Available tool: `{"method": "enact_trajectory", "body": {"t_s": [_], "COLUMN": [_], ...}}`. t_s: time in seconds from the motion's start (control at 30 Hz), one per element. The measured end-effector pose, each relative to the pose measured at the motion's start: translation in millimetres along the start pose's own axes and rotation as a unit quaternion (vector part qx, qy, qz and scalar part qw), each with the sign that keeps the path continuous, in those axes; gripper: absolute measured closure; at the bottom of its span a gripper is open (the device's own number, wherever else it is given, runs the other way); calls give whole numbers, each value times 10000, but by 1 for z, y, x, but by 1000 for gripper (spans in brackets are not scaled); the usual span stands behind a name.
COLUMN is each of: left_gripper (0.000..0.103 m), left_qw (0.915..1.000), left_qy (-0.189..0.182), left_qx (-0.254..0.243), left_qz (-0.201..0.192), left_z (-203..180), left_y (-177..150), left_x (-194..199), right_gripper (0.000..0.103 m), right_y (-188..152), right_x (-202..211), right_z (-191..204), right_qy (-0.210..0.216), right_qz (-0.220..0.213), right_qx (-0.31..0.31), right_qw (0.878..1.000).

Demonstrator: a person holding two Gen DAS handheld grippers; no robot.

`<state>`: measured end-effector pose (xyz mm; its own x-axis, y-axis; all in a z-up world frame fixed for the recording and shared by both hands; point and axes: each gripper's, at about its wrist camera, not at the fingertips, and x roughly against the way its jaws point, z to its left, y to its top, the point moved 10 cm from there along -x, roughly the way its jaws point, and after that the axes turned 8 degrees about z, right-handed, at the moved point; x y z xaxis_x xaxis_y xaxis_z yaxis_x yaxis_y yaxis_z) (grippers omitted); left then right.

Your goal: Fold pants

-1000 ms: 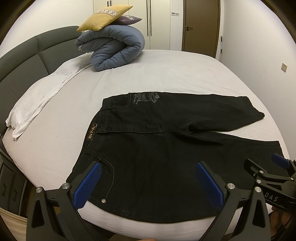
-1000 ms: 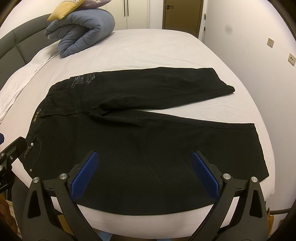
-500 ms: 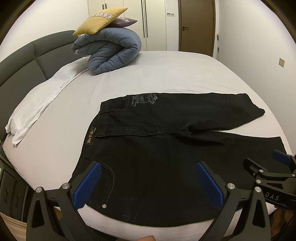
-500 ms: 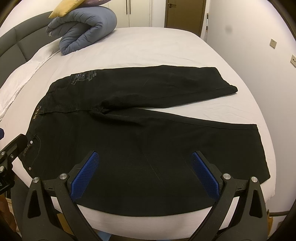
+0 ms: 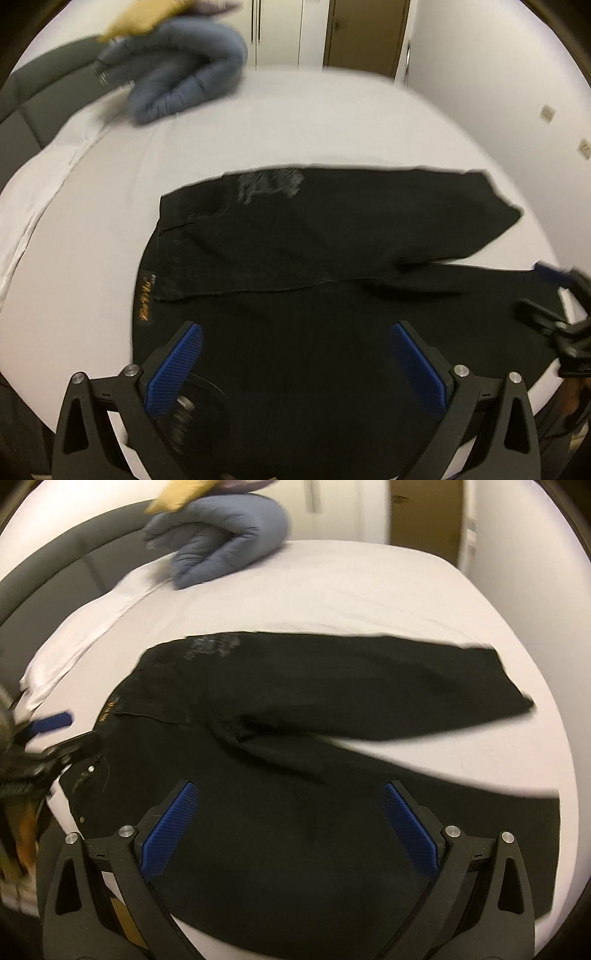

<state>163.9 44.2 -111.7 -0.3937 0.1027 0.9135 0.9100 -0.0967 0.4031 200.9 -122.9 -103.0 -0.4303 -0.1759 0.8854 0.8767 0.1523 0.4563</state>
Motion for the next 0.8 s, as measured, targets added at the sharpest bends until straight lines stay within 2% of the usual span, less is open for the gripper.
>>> {"method": "enact_trajectory", "body": {"t_s": [0.03, 0.13, 0.27, 0.33, 0.43, 0.57, 0.7, 0.8], "left_gripper": [0, 0, 0, 0, 0, 7, 12, 11], "left_qw": [10000, 9984, 9945, 9923, 9885, 9799, 9674, 9654], "left_qy": [-10, 293, 348, 332, 380, 444, 542, 389], "left_qx": [-17, -381, -986, -1160, -1363, -1668, -2016, -1992], "left_qz": [-15, -313, -12, 279, 526, 1004, 1431, 1635], "left_z": [9, 34, 55, 64, 72, 79, 84, 95], "left_y": [14, 69, 131, 155, 173, 188, 187, 190], "left_x": [-4, -16, -60, -88, -117, -163, -197, -210], "right_gripper": [2, 2, 15, 21, 29, 37, 40, 42], "right_y": [6, 36, 72, 94, 105, 118, 124, 130], "right_x": [-3, -14, -31, -47, -59, -84, -106, -114], "right_z": [0, -7, -17, -26, -32, -43, -50, -48], "right_qy": [65, 304, 613, 690, 747, 753, 848, 988], "right_qz": [14, 8, 39, 139, 208, 341, 490, 501], "right_qx": [142, 628, 1058, 1389, 1627, 2061, 2306, 2415], "right_qw": [9999, 9976, 9925, 9878, 9836, 9750, 9681, 9641]}}
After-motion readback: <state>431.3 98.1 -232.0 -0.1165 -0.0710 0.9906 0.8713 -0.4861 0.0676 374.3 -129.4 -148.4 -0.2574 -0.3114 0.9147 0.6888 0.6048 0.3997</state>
